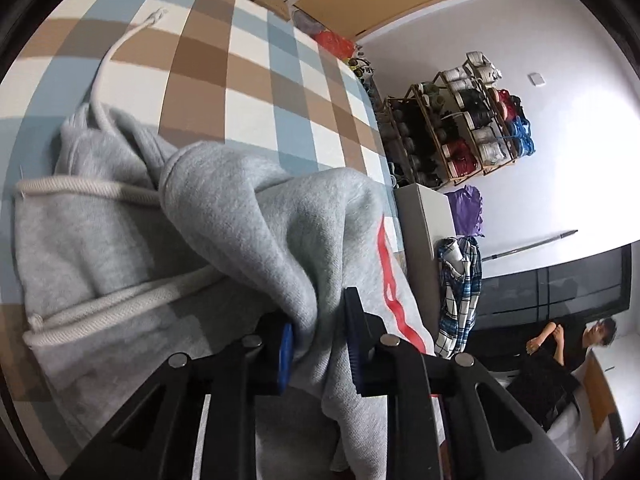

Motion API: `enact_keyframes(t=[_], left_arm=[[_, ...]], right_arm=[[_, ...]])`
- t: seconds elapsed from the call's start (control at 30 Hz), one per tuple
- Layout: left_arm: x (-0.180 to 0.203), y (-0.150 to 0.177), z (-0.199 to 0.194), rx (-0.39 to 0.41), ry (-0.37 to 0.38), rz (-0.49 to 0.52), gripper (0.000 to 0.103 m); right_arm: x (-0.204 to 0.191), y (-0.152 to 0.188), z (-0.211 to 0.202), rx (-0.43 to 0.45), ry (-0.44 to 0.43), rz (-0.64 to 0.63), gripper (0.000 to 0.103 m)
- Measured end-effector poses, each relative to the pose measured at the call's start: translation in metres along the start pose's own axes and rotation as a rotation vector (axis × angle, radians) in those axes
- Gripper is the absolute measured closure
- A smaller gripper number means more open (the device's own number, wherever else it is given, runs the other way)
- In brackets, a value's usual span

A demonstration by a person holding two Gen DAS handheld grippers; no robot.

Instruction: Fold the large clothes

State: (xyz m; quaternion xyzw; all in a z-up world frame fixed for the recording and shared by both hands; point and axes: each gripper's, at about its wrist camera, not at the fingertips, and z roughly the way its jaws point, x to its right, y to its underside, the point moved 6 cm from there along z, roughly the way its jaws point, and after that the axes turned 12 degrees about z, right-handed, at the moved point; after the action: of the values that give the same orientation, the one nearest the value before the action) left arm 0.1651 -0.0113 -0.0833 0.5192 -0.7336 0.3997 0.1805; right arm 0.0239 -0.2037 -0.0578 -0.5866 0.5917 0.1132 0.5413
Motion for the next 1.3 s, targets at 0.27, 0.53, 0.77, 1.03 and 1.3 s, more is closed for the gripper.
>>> enact_keyframes(t=[0.27, 0.53, 0.77, 1.03, 1.3], left_arm=[[0.019, -0.026, -0.025, 0.031, -0.01, 0.066, 0.092], [0.021, -0.026, -0.041, 0.013, -0.036, 0.137, 0.093], [-0.033, 0.039, -0.011, -0.073, -0.016, -0.025, 0.04], [-0.006, 0.061, 0.028, -0.062, 0.08, 0.007, 0.033], [0.018, 0.032, -0.003, -0.003, 0.131, 0.071, 0.098]], right_arm=[[-0.006, 0.024, 0.053, -0.19, 0.142, -0.055, 0.0], [-0.024, 0.041, 0.072, -0.265, 0.263, -0.191, 0.0], [-0.018, 0.036, 0.068, -0.24, 0.178, -0.12, 0.0], [-0.017, 0.029, 0.062, -0.233, 0.089, -0.061, 0.0], [-0.03, 0.039, 0.074, -0.342, 0.193, -0.205, 0.0]])
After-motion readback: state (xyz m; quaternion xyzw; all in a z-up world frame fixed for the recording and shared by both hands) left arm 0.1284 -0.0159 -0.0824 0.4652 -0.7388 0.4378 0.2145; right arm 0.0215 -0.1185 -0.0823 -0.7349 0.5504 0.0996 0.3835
